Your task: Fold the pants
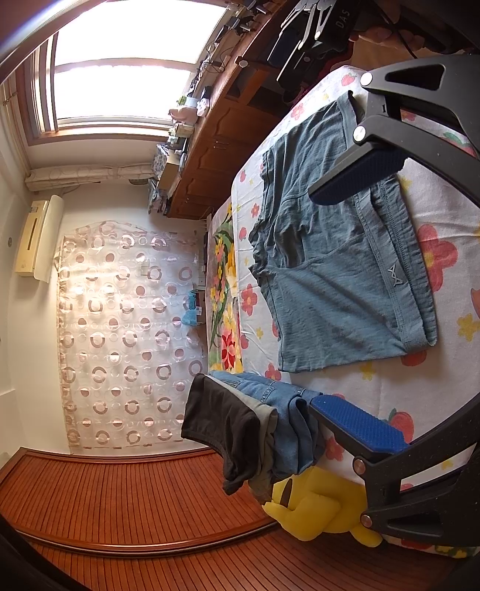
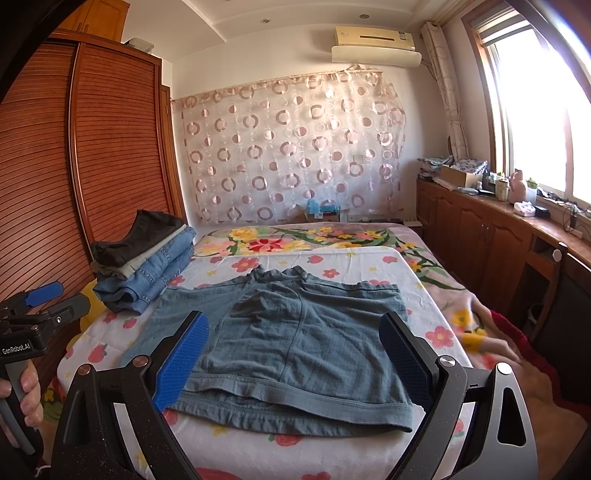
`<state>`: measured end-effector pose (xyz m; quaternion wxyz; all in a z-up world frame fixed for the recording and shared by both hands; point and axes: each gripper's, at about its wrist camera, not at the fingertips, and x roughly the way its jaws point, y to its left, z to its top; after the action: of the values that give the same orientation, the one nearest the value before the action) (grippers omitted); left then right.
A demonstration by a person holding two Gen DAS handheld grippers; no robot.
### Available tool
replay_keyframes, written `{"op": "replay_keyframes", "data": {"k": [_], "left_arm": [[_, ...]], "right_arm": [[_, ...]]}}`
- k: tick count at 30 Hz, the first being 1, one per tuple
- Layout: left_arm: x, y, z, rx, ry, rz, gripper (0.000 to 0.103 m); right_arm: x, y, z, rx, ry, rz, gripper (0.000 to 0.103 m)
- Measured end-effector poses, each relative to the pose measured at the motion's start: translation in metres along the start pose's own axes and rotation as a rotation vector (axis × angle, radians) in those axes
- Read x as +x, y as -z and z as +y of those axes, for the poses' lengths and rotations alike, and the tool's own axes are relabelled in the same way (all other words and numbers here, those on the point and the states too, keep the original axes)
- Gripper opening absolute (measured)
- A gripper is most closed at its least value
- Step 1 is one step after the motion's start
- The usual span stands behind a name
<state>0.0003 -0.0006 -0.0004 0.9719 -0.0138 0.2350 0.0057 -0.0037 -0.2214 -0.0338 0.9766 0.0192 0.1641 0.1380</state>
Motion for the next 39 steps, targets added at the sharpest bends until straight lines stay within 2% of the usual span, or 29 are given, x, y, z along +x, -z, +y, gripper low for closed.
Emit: {"op": "replay_keyframes", "data": {"k": [39], "left_arm": [[0.0003, 0.0004, 0.0021, -0.003, 0.001, -0.006, 0.103]], "right_arm": [[-0.0011, -0.0012, 0.0033, -0.003, -0.006, -0.002, 0.094]]}}
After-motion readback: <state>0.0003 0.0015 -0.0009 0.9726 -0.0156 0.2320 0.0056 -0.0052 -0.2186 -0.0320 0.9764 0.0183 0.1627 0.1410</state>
